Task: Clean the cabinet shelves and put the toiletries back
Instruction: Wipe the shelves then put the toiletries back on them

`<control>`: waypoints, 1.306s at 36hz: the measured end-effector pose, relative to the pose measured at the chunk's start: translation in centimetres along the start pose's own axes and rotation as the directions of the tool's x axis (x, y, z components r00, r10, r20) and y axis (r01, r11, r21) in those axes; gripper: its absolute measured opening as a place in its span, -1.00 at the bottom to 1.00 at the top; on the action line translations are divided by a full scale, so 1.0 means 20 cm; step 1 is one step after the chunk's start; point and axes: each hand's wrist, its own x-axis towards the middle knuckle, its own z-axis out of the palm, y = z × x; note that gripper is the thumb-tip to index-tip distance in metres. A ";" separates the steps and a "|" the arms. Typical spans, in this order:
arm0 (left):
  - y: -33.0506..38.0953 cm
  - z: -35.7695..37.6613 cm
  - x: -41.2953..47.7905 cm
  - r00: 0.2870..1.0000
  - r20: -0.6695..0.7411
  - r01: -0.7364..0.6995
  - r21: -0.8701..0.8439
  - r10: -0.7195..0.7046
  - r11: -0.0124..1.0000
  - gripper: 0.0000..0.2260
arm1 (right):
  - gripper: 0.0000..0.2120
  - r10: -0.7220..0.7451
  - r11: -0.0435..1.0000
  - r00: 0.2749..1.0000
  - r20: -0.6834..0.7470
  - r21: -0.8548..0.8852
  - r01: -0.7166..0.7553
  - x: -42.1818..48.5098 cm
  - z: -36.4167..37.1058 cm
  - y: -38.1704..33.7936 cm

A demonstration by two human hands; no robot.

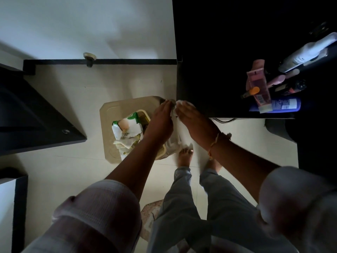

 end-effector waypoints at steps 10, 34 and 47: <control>0.06 -0.02 0.00 1.000 0.004 0.003 0.009 -0.003 1.000 -0.49 | -0.49 0.149 0.982 0.981 -0.126 0.132 -0.132 0.02 -0.02 0.07; 0.07 -0.01 -0.01 1.000 -0.010 -0.020 0.050 0.021 0.999 -0.52 | -0.46 0.129 0.984 0.988 0.083 -0.137 -0.117 -0.10 -0.03 -0.08; 0.20 0.05 0.15 0.948 0.236 -0.278 0.280 0.215 0.919 -0.39 | -0.45 0.615 0.788 0.778 0.127 -0.070 -0.611 0.13 -0.02 0.32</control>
